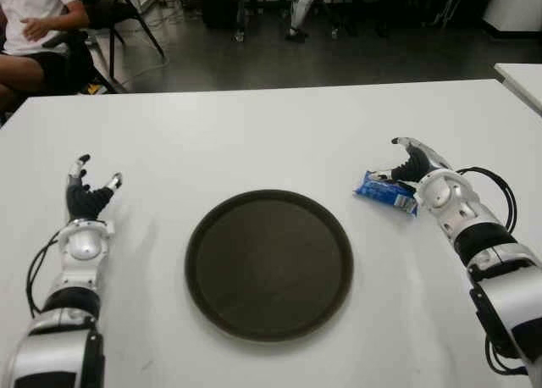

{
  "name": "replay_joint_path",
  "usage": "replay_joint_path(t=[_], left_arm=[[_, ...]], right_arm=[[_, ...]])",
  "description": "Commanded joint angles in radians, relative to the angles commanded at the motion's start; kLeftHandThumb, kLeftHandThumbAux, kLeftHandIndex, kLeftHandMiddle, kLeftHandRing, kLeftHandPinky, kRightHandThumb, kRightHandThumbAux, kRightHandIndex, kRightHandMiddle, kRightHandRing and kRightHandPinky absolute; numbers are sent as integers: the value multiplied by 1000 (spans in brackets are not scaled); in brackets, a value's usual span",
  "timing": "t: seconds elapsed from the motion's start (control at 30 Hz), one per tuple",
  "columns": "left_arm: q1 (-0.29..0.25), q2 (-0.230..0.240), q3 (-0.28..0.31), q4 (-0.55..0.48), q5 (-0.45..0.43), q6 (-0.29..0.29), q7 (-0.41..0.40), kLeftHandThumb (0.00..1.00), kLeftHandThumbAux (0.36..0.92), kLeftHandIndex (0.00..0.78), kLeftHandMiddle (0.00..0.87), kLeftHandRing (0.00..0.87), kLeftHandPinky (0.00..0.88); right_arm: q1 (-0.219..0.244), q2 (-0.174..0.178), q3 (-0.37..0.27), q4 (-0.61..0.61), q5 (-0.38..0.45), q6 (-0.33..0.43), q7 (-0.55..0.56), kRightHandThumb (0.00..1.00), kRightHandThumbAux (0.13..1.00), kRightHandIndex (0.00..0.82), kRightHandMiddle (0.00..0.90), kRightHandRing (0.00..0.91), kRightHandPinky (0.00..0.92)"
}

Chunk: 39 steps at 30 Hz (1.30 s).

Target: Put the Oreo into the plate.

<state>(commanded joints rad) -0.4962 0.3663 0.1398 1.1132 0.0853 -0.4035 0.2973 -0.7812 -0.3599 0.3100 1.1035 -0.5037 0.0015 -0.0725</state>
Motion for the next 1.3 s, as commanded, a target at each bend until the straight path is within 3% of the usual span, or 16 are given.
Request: replay_joint_path(t=[0.17, 0.5, 0.87, 1.3], left_arm=[[1, 0, -1, -1, 3, 0, -4, 0, 725, 4, 0, 0, 0], [1, -7, 19, 2, -20, -10, -20, 0, 735, 4, 0, 0, 0], [-1, -1, 12, 10, -13, -16, -22, 0, 711, 0, 0, 0, 0], [2, -1, 4, 1, -10, -22, -33, 0, 733, 10, 0, 0, 0]], right_arm=[[9, -7, 14, -36, -8, 21, 31, 0, 607, 0, 3, 0, 0], [52, -34, 17, -188, 17, 70, 216, 0, 623, 3, 29, 9, 0], [76, -54, 21, -243, -1, 57, 236, 0, 650, 13, 40, 12, 0], [94, -70, 24, -306, -1, 92, 291, 0, 650, 24, 49, 23, 0]])
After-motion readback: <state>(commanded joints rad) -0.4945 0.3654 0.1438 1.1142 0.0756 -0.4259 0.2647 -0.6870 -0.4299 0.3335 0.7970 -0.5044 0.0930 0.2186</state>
